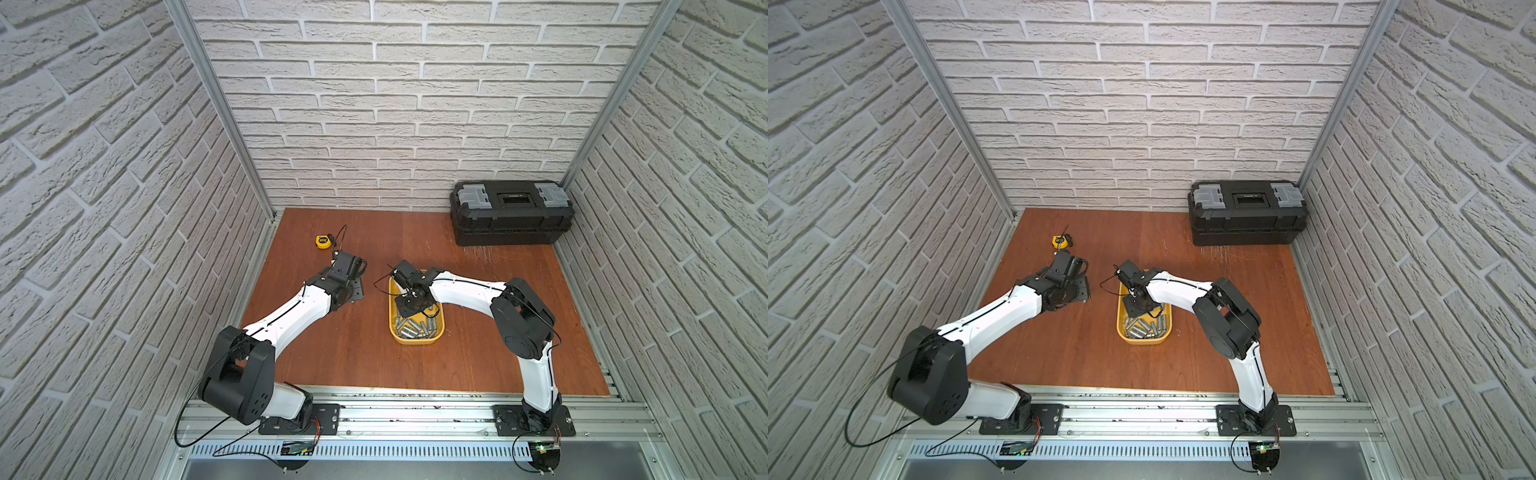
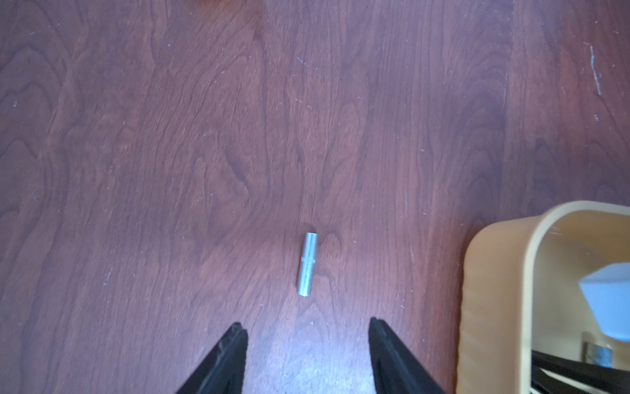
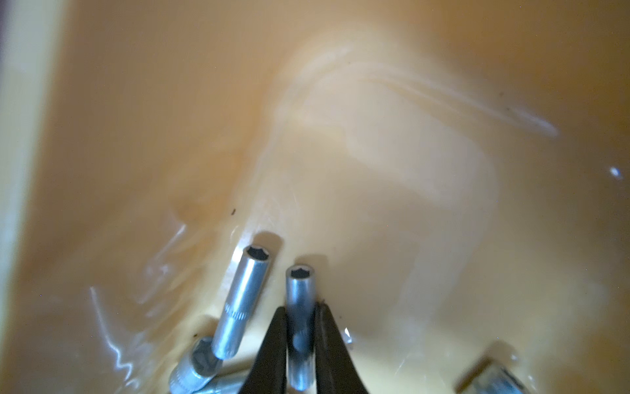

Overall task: Take out the socket from the storage box
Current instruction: Pick up the socket head from the storage box.

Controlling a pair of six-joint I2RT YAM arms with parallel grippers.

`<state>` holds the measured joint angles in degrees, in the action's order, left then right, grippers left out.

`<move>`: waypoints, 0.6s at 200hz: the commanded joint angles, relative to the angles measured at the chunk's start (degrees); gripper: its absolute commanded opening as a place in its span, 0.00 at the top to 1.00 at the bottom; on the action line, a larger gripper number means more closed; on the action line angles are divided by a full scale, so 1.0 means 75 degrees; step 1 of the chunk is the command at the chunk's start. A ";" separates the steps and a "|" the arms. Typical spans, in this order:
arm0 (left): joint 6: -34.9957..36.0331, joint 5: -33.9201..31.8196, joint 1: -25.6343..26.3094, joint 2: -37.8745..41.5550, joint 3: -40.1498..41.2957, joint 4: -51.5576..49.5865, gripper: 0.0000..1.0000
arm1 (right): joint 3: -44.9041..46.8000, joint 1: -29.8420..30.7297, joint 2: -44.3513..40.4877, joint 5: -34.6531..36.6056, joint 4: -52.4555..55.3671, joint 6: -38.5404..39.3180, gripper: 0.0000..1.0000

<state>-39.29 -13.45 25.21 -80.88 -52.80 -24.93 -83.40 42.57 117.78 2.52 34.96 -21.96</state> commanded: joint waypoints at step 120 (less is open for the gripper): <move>-0.0051 -0.0023 0.0141 -0.0037 -0.0238 0.0077 0.39 | 0.0514 -0.1258 -0.2794 0.0075 0.0355 0.0366 0.89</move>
<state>-39.29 -13.45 25.74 -80.88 -53.01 -24.97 -80.40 36.64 104.25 2.04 36.97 -20.45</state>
